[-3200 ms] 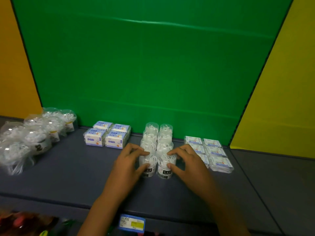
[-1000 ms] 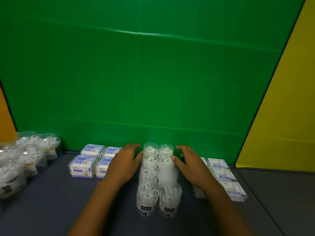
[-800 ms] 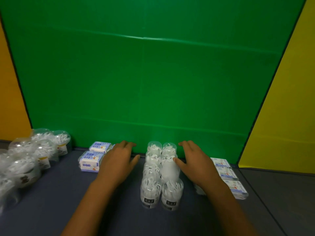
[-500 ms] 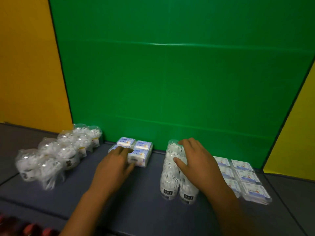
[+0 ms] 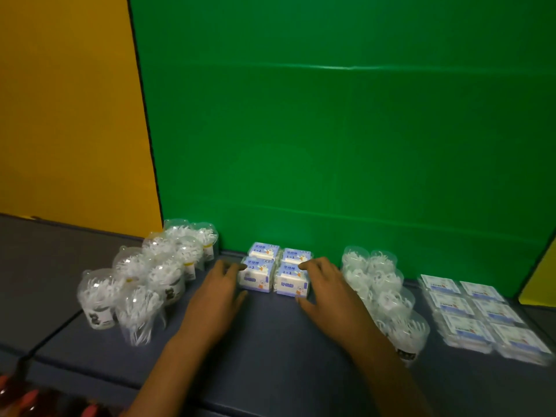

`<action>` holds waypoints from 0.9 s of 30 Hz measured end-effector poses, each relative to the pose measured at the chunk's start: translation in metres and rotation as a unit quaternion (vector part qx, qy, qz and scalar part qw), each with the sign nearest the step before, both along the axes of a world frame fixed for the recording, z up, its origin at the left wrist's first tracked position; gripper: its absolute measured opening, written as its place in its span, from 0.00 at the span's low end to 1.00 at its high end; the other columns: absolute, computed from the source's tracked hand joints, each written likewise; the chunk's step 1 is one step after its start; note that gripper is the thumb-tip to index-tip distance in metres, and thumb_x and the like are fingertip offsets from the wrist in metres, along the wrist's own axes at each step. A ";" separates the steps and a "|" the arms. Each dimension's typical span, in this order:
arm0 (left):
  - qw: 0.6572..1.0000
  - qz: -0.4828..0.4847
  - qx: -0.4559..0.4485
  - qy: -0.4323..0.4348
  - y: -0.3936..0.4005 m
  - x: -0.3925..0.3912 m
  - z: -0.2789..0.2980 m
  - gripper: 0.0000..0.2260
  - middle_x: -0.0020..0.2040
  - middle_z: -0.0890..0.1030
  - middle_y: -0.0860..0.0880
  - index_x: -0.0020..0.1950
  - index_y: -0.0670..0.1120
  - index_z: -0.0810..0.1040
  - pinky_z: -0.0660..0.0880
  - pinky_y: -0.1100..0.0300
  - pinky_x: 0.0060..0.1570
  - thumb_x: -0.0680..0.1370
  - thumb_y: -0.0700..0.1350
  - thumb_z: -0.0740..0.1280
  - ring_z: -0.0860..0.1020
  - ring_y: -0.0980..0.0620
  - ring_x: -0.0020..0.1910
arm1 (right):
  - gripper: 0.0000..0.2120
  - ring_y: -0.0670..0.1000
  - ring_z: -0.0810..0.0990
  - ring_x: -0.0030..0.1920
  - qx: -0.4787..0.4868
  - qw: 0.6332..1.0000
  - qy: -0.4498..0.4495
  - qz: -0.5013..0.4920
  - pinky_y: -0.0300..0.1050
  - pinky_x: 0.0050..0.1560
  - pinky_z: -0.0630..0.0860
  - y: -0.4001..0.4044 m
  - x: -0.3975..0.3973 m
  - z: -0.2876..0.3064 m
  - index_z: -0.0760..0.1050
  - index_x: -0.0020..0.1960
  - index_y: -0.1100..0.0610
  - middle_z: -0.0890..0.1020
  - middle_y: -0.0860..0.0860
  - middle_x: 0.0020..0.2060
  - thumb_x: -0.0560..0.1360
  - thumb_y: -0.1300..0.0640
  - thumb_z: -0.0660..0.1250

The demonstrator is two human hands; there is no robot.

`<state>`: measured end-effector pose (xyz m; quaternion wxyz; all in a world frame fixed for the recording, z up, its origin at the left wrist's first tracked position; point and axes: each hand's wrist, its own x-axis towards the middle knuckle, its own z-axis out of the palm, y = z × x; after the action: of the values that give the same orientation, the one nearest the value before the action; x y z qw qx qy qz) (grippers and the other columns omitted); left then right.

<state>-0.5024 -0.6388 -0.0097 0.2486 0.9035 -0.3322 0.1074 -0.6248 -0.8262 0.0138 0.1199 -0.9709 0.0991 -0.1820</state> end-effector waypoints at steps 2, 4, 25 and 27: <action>1.000 -0.023 0.008 0.013 -0.006 0.018 -0.005 0.26 0.70 0.63 0.47 0.73 0.52 0.61 0.73 0.56 0.58 0.77 0.49 0.66 0.71 0.48 0.64 | 0.29 0.51 0.66 0.68 0.018 0.998 0.042 -0.037 0.45 0.61 0.74 0.000 0.018 -0.007 0.59 0.74 0.50 0.63 0.51 0.70 0.77 0.52 0.67; 0.998 -0.054 0.010 0.042 -0.012 0.037 -0.010 0.31 0.73 0.60 0.46 0.76 0.51 0.56 0.69 0.55 0.64 0.76 0.48 0.68 0.69 0.47 0.68 | 0.33 0.54 0.65 0.69 0.035 0.993 0.080 -0.081 0.49 0.64 0.73 -0.001 0.035 -0.012 0.56 0.76 0.50 0.61 0.54 0.71 0.76 0.54 0.68; 0.967 -0.149 -0.127 0.165 -0.046 0.093 -0.039 0.36 0.70 0.67 0.46 0.76 0.46 0.56 0.64 0.59 0.67 0.73 0.36 0.70 0.67 0.48 0.68 | 0.35 0.55 0.72 0.65 0.102 0.978 0.105 -0.150 0.44 0.63 0.69 0.001 0.080 -0.013 0.55 0.76 0.50 0.64 0.55 0.69 0.75 0.59 0.69; 0.967 -0.147 -0.127 0.166 -0.046 0.092 -0.039 0.36 0.70 0.67 0.46 0.76 0.47 0.56 0.65 0.59 0.66 0.73 0.36 0.69 0.68 0.49 0.68 | 0.34 0.55 0.73 0.64 0.101 0.978 0.104 -0.151 0.44 0.61 0.70 0.003 0.080 -0.012 0.56 0.75 0.50 0.65 0.55 0.68 0.75 0.59 0.69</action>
<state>-0.4100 -0.6848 -0.0491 0.4260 0.8111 -0.3987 -0.0405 -0.5445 -0.8233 0.0017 0.1775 -0.9414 0.2740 -0.0850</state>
